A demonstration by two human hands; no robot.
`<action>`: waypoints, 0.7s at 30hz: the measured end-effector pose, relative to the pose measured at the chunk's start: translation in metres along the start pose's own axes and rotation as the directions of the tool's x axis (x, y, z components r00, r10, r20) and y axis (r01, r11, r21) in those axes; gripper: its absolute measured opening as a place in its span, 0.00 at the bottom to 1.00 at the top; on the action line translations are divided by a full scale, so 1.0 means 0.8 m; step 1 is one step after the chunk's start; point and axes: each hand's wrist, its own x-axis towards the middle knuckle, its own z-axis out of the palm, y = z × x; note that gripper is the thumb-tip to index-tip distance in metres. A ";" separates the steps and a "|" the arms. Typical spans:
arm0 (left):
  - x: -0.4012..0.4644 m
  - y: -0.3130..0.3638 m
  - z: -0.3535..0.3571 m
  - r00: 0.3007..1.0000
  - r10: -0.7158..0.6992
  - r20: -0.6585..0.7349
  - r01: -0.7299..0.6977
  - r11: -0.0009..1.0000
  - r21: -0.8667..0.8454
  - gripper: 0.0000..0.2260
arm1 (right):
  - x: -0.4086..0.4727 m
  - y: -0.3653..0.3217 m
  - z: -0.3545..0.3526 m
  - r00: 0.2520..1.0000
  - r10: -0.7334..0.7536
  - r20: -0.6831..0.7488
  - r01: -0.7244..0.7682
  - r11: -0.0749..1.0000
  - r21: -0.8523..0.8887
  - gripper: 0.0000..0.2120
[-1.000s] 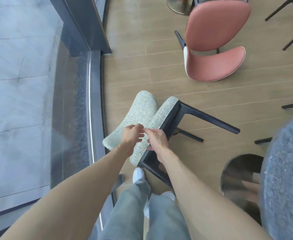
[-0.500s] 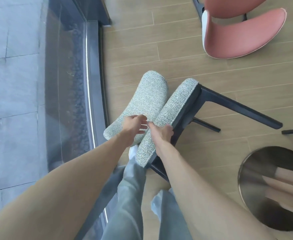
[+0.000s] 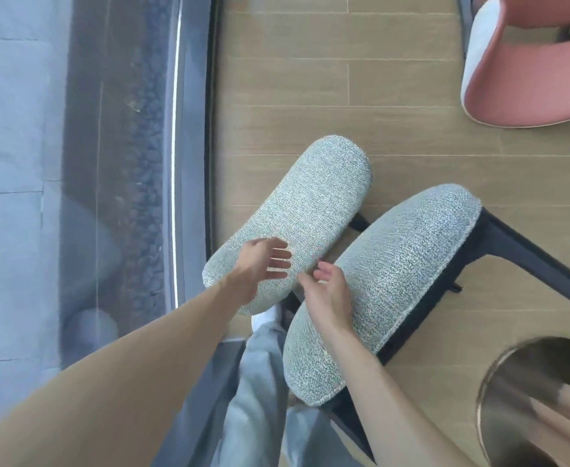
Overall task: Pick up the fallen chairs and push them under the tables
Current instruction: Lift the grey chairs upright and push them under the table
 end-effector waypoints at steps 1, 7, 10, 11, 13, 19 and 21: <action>-0.008 0.003 0.000 1.000 0.006 -0.004 -0.006 1.000 -0.018 0.08 | -0.006 -0.004 -0.004 1.000 0.015 0.012 -0.016 0.999 0.043 0.26; -0.091 0.044 0.037 0.996 0.094 0.010 -0.093 0.991 -0.097 0.09 | -0.050 -0.047 -0.050 0.999 -0.051 0.017 0.047 0.981 0.190 0.23; -0.139 0.064 0.064 0.989 0.150 0.012 -0.149 0.985 -0.086 0.08 | -0.075 -0.057 -0.084 0.996 -0.087 0.015 0.080 0.964 0.253 0.21; -0.160 0.071 0.076 0.986 0.165 0.019 -0.163 0.984 -0.067 0.09 | -0.089 -0.058 -0.103 0.996 -0.088 0.000 0.084 0.956 0.282 0.21; -0.199 0.083 0.098 0.980 0.196 0.025 -0.195 0.980 -0.028 0.09 | -0.112 -0.056 -0.140 0.996 -0.082 -0.032 0.088 0.940 0.329 0.19; -0.321 0.120 0.157 0.953 0.282 0.108 -0.293 0.950 0.108 0.10 | -0.187 -0.047 -0.243 0.996 -0.045 -0.080 0.076 0.892 0.446 0.13; -0.358 0.143 0.172 0.937 0.318 0.145 -0.338 0.931 0.141 0.10 | -0.208 -0.052 -0.276 0.993 -0.046 -0.112 0.094 0.873 0.478 0.14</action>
